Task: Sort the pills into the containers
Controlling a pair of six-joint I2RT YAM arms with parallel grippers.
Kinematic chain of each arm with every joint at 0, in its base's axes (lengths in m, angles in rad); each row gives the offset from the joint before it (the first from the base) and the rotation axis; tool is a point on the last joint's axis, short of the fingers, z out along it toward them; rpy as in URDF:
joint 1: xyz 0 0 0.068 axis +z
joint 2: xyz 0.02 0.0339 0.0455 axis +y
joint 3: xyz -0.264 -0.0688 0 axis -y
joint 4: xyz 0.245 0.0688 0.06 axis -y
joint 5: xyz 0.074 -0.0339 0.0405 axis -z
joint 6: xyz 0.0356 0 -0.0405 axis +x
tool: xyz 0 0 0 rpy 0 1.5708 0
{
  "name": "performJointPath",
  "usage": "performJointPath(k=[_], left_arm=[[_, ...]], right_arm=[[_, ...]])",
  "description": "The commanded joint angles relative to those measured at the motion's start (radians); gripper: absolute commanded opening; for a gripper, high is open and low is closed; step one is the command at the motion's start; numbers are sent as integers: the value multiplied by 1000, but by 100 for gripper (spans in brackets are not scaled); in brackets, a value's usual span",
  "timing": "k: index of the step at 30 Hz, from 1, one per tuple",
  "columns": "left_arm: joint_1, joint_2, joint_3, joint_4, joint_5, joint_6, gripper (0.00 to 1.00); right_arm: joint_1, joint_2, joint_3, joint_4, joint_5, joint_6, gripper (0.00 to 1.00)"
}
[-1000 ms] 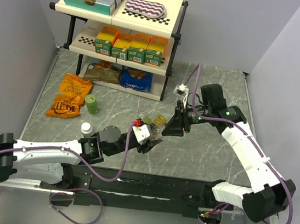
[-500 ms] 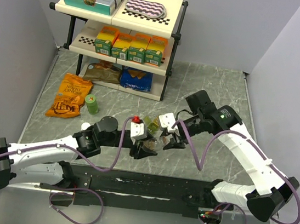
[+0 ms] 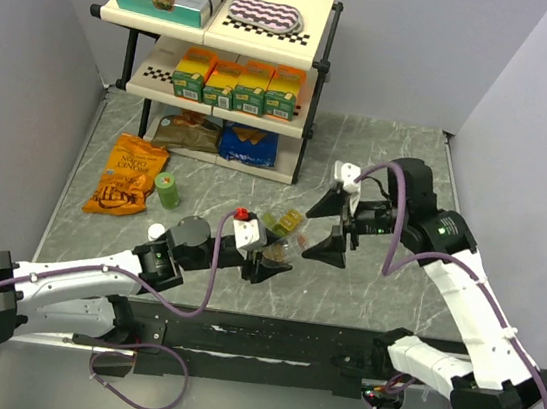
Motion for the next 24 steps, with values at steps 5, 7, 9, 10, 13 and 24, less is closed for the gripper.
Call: performJointPath(k=[5, 7, 9, 10, 13, 24], left_arm=[[-98, 62, 47, 131, -279, 64, 1], [-110, 85, 62, 135, -341, 67, 1], [-113, 95, 62, 154, -357, 68, 1], [-117, 96, 64, 158, -372, 67, 1], [-117, 99, 70, 152, -395, 61, 1], [-118, 95, 53, 174, -400, 46, 1]], right_arm=[[-39, 24, -53, 172, -11, 575, 98], [-41, 38, -42, 147, -9, 584, 95], [-41, 45, -51, 145, 16, 594, 92], [-41, 44, -54, 145, 27, 595, 90], [-38, 50, -54, 121, 60, 575, 86], [-31, 94, -51, 113, 58, 554, 65]])
